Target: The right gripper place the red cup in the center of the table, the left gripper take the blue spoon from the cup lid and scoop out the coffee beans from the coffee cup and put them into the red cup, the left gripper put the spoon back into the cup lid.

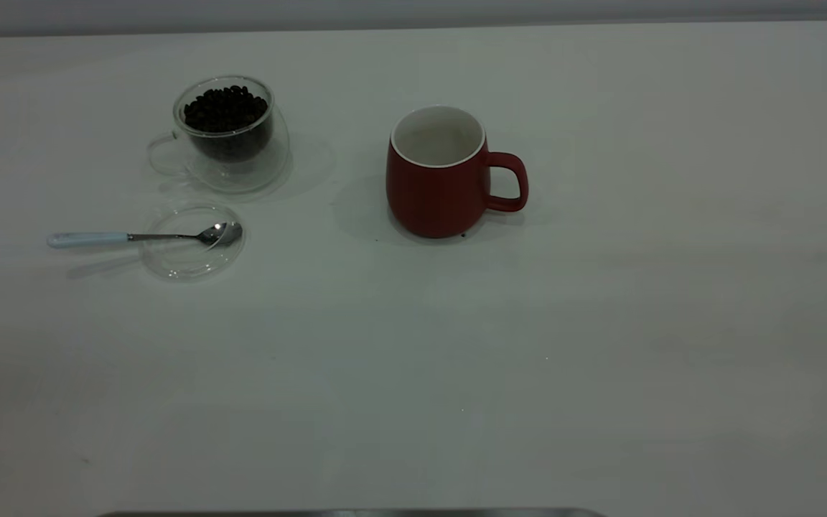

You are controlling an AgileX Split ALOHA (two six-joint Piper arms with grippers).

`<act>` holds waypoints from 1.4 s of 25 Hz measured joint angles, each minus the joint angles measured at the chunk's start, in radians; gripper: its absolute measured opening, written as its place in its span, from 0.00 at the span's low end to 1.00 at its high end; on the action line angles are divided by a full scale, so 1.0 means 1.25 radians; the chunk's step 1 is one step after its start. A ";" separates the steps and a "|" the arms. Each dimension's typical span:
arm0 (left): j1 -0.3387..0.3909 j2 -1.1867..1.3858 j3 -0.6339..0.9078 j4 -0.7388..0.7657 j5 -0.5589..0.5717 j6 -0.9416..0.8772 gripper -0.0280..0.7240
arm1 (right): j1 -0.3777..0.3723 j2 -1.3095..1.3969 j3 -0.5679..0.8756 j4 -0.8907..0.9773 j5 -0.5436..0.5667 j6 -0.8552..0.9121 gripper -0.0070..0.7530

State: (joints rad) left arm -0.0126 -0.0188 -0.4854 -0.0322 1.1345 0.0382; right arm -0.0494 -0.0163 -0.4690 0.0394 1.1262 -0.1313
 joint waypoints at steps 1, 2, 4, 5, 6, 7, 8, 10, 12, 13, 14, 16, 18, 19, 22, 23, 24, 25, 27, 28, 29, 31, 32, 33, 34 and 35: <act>0.000 0.000 0.000 0.000 0.000 0.000 0.82 | 0.000 0.000 0.000 0.000 0.000 0.000 0.78; 0.000 0.000 0.000 0.000 0.000 0.000 0.82 | 0.000 0.000 0.000 0.000 0.000 0.000 0.78; 0.000 0.000 0.000 0.000 0.000 0.000 0.82 | 0.000 0.000 0.000 0.000 0.000 0.000 0.78; 0.000 0.000 0.000 0.000 0.000 0.000 0.82 | 0.000 0.000 0.000 0.000 0.000 0.000 0.78; 0.000 0.000 0.000 0.000 0.000 0.000 0.82 | 0.000 0.000 0.000 0.000 0.000 0.000 0.78; 0.000 0.000 0.000 0.000 0.000 0.000 0.82 | 0.000 0.000 0.000 0.000 0.000 0.000 0.78; 0.000 0.000 0.000 0.000 0.000 0.000 0.82 | 0.000 0.000 0.000 0.000 0.000 0.000 0.78; 0.000 0.000 0.000 0.000 0.000 0.000 0.82 | 0.006 0.000 0.000 0.000 0.000 0.001 0.78; 0.000 0.000 0.000 0.000 0.000 0.000 0.82 | 0.014 0.000 0.000 0.000 0.000 0.001 0.78; 0.000 0.000 0.000 0.000 0.000 0.000 0.82 | 0.015 0.000 0.000 0.004 0.000 0.005 0.78; 0.000 0.000 0.000 0.000 0.000 0.000 0.82 | 0.015 0.000 0.000 0.009 0.000 0.008 0.78; 0.000 0.000 0.000 0.000 0.000 0.000 0.82 | 0.015 0.000 0.000 0.015 0.000 0.012 0.78; 0.000 0.000 0.000 0.000 0.000 0.000 0.82 | 0.015 0.000 0.000 0.015 0.000 0.013 0.78; 0.000 0.000 0.000 0.000 0.000 0.000 0.82 | 0.015 0.000 0.000 0.015 0.000 0.013 0.78; 0.000 0.000 0.000 0.000 0.000 0.000 0.82 | 0.015 0.000 0.000 0.015 0.000 0.013 0.78; 0.000 0.000 0.000 0.000 0.000 0.000 0.82 | 0.015 0.000 0.000 0.015 0.000 0.013 0.78; 0.000 0.000 0.000 0.000 0.000 0.000 0.82 | 0.015 0.000 0.000 0.015 0.000 0.013 0.78; 0.000 0.000 0.000 0.000 0.000 0.000 0.82 | 0.015 0.000 0.000 0.014 0.000 0.013 0.78; 0.000 0.000 0.000 0.000 0.000 0.000 0.82 | 0.015 0.000 0.000 0.007 0.000 0.014 0.78; 0.000 0.000 0.000 0.000 0.000 0.000 0.82 | 0.015 0.000 0.000 0.004 0.000 0.014 0.78; 0.000 0.000 0.000 0.000 0.000 0.000 0.82 | 0.015 0.000 0.000 0.004 0.000 0.014 0.78; 0.000 0.000 0.000 0.000 0.000 0.000 0.82 | 0.015 0.000 0.000 0.004 0.000 0.014 0.78; 0.000 0.000 0.000 0.000 0.000 0.000 0.82 | 0.015 0.000 0.000 0.004 0.000 0.014 0.78; 0.000 0.000 0.000 0.000 0.000 0.000 0.82 | 0.015 0.000 0.000 0.004 0.000 0.014 0.78; 0.000 0.000 0.000 0.000 0.000 0.000 0.82 | 0.015 0.000 0.000 0.004 0.000 0.014 0.78; 0.000 0.000 0.000 0.000 0.000 0.000 0.82 | 0.015 0.000 0.000 0.004 0.000 0.014 0.78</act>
State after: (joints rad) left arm -0.0126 -0.0188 -0.4854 -0.0322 1.1345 0.0382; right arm -0.0302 -0.0163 -0.4690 0.0447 1.1262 -0.1134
